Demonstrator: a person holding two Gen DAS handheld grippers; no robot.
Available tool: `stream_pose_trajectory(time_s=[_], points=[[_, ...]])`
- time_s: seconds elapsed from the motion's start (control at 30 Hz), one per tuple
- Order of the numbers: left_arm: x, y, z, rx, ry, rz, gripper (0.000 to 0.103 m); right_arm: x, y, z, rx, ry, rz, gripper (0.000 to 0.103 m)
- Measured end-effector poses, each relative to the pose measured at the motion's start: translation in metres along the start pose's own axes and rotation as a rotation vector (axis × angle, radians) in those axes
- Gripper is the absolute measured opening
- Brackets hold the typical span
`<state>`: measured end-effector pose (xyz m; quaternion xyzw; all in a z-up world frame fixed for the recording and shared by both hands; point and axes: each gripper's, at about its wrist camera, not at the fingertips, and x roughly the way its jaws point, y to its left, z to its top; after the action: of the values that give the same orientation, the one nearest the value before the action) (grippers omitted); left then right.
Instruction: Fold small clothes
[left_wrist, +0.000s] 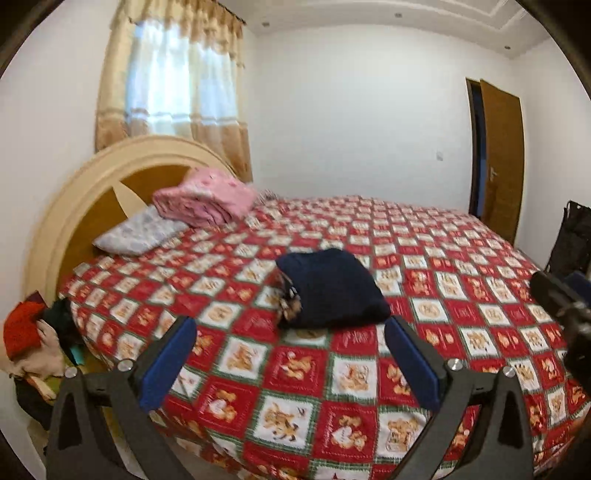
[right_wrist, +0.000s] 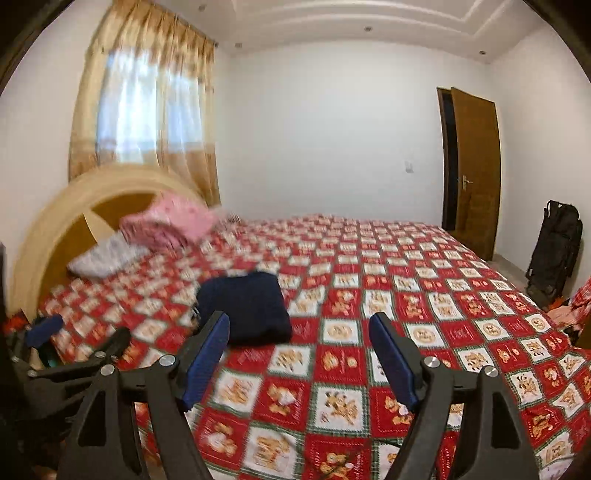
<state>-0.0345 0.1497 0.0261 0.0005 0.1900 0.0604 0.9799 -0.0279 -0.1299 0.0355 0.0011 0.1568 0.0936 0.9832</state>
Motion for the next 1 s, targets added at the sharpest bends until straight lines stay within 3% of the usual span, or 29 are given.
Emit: stream_pose_trajectory(time_s=[0.43,1.0], points=[[-0.051,-0.015,0.019,0.031,-0.127,-0.012,0.103,-0.086,-0.002,0.020,-0.017,-0.268,-0.039,0.089],[-0.041,-0.010,0.016,-0.003,-0.057,0.002,0.103,-0.076,-0.007,0.015,0.007,-0.206,-0.021,0.089]])
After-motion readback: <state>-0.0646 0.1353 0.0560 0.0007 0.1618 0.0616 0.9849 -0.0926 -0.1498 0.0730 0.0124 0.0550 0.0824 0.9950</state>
